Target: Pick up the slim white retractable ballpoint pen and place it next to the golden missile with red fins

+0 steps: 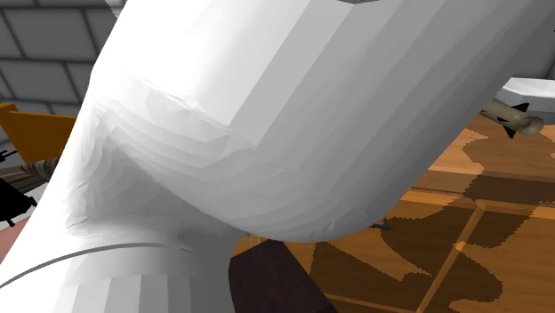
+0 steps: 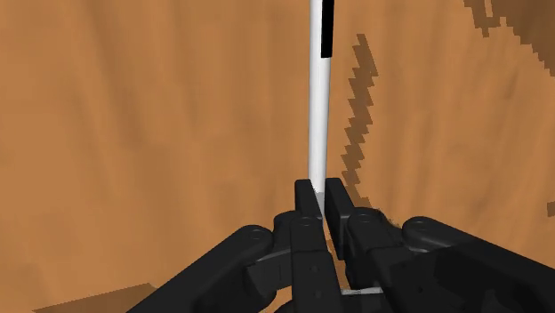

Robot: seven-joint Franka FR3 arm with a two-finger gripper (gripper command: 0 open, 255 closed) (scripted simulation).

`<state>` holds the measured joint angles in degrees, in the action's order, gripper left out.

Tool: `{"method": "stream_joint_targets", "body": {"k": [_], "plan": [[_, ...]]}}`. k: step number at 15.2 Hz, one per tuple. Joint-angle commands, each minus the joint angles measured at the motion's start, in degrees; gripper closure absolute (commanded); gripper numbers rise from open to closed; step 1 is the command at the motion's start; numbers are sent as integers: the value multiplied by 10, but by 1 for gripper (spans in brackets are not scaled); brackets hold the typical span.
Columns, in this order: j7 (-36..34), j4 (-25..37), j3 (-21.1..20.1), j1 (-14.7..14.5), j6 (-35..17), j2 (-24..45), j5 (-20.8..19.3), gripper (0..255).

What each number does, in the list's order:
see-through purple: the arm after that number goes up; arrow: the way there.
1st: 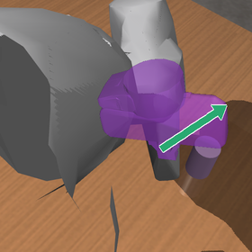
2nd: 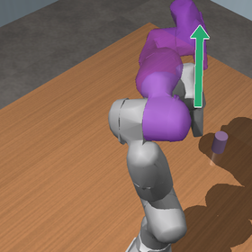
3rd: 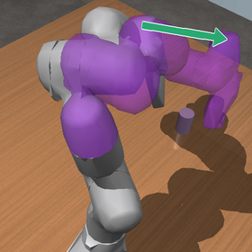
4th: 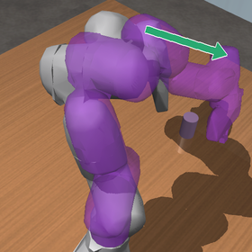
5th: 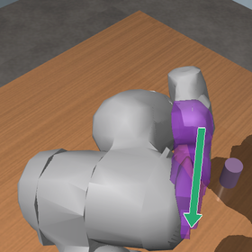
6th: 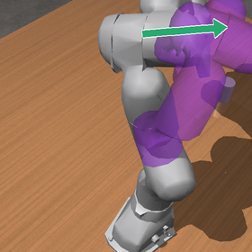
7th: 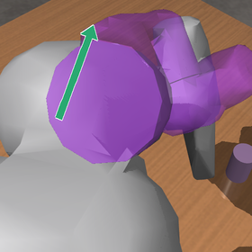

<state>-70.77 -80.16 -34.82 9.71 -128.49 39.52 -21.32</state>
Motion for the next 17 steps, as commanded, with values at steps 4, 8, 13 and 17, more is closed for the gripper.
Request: {"method": "stream_joint_targets", "body": {"k": [4,8,13,17], "plan": [[-5,-16,8,-2,-31,16,-10,255],[-5,-16,8,-2,-31,16,-10,255],[-5,-16,8,-2,-31,16,-10,0],[-5,-16,8,-2,-31,16,-10,0]]}}
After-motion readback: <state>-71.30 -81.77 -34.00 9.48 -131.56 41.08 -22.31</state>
